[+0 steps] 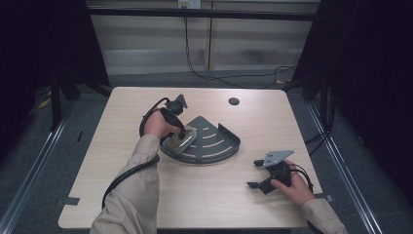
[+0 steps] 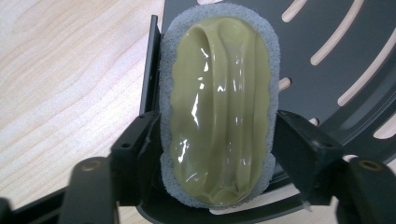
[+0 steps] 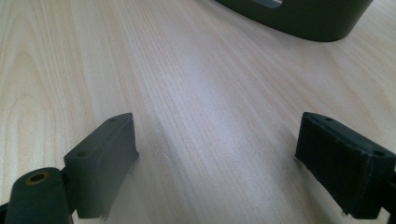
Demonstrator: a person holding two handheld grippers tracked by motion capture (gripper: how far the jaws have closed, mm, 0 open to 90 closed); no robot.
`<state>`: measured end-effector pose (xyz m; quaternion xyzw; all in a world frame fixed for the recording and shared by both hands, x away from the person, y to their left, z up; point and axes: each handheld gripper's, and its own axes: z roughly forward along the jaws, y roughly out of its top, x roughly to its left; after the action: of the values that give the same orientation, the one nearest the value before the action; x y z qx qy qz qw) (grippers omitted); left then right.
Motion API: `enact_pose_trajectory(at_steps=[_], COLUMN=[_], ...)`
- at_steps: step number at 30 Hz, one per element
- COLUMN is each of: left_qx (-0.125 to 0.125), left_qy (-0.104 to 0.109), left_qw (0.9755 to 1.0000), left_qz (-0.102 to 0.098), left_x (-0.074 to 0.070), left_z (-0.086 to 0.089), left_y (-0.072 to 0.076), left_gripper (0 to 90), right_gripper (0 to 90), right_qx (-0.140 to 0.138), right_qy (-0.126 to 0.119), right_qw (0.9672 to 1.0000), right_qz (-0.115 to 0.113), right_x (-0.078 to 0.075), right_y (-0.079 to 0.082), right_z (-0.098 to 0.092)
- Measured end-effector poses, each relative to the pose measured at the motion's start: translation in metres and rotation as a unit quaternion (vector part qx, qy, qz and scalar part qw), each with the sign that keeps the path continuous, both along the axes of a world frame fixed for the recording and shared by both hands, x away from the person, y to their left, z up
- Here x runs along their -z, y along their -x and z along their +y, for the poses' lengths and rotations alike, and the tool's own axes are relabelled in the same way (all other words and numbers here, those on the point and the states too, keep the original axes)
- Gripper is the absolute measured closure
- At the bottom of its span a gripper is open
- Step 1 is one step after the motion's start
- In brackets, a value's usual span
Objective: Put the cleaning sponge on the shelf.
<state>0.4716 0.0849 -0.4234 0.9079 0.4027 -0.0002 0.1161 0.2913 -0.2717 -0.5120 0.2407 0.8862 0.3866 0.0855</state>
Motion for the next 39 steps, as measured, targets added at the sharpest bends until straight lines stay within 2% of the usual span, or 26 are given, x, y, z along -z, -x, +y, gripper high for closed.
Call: enact_pose_trajectory(at_steps=[5, 7, 17, 30, 39], left_qx=[0.003, -0.005, -0.009, -0.008, -0.007], left_qy=[0.004, 0.003, 0.014, 0.033, 0.042], left_qw=[1.0, 1.0, 0.9998, 0.9994, 0.999], left_qz=[-0.003, -0.005, -0.007, -0.011, -0.008], left_x=[-0.001, -0.003, -0.006, -0.01, -0.012], left_z=[0.003, 0.004, 0.01, 0.015, 0.029], left_y=[0.001, 0.003, 0.008, 0.017, 0.03], left_gripper=[26.3, 24.5, 17.8, 17.0, 17.1], right_gripper=[11.6, 11.6, 11.7, 11.6, 11.6], right_qx=[0.0, -0.001, 0.0, 0.0, 0.0], right_qy=[0.0, 0.0, 0.0, 0.0, 0.0], right_qw=[1.0, 1.0, 1.0, 1.0, 1.0], right_qz=[0.0, 0.0, 0.0, 0.0, 0.0], right_x=[0.0, 0.0, 0.0, 0.0, 0.0], right_y=[0.0, 0.0, 0.0, 0.0, 0.0], right_z=[0.0, 0.0, 0.0, 0.0, 0.0])
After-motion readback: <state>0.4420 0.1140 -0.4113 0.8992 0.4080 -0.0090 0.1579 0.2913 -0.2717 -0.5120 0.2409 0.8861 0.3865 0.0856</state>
